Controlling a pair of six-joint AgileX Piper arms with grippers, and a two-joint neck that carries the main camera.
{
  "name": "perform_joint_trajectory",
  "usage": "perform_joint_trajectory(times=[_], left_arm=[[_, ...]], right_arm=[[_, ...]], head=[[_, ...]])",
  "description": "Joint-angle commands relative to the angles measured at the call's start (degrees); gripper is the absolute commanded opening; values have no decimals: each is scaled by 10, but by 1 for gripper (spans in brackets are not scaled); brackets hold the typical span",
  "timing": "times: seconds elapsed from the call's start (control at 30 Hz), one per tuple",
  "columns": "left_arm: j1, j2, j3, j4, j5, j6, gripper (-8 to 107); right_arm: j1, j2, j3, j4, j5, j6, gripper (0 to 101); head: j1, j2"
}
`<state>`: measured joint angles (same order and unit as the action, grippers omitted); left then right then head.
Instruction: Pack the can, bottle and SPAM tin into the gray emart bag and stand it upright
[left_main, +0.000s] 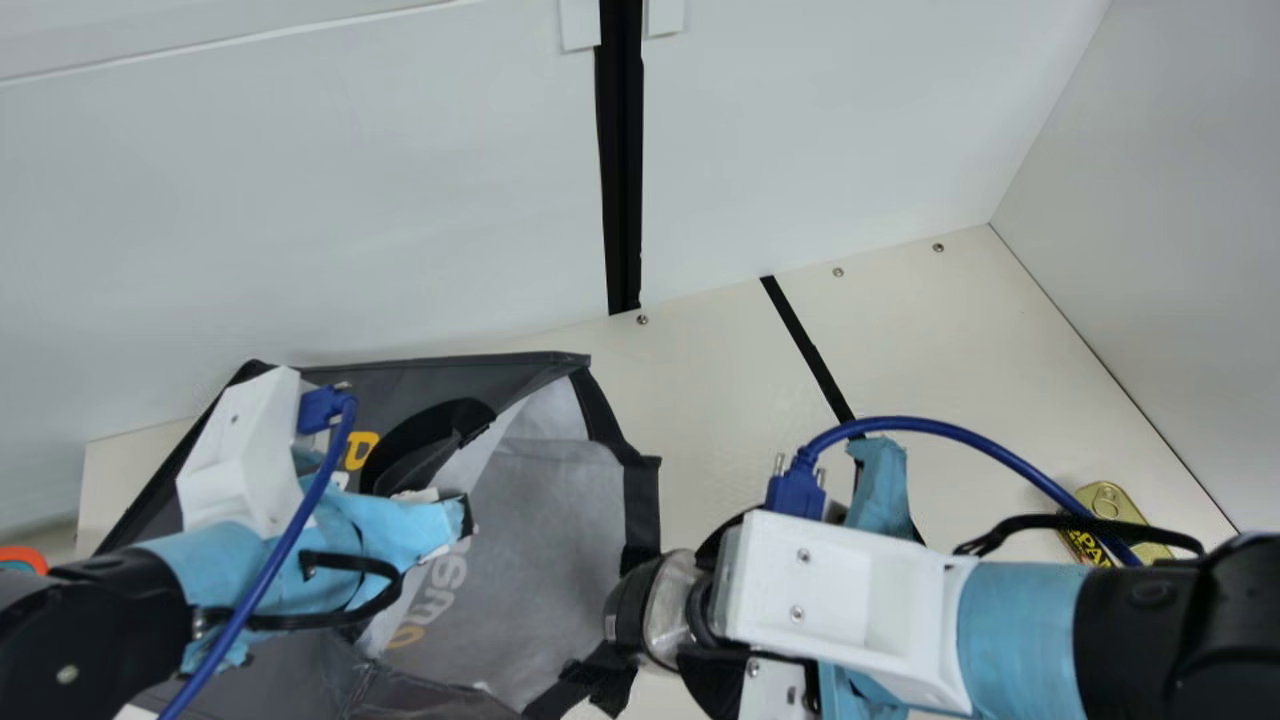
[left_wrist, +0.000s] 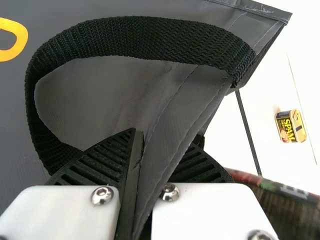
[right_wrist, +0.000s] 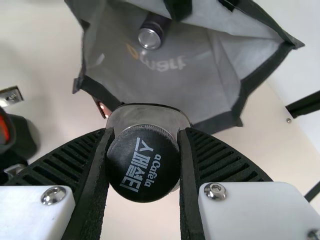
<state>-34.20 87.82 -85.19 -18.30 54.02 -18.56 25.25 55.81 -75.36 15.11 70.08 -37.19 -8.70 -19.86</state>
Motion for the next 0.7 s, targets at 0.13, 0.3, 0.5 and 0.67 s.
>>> perform_joint_trajectory(times=[0.13, 0.3, 0.5, 0.67], left_arm=[[0, 0, 0, 0, 0, 0, -8], [0, 0, 0, 0, 0, 0, -8], [0, 0, 0, 0, 0, 0, -8], [0, 0, 0, 0, 0, 0, -8]], right_arm=[[21, -1, -16, -6, -2, 32, 0], [18, 1, -31, 2, -2, 44, 0], [2, 8, -44, 21, -2, 47, 0], [-15, 15, -49, 39, -2, 45, 0]], head=[[-13, -1], [-13, -1], [-13, -1], [-13, -1]])
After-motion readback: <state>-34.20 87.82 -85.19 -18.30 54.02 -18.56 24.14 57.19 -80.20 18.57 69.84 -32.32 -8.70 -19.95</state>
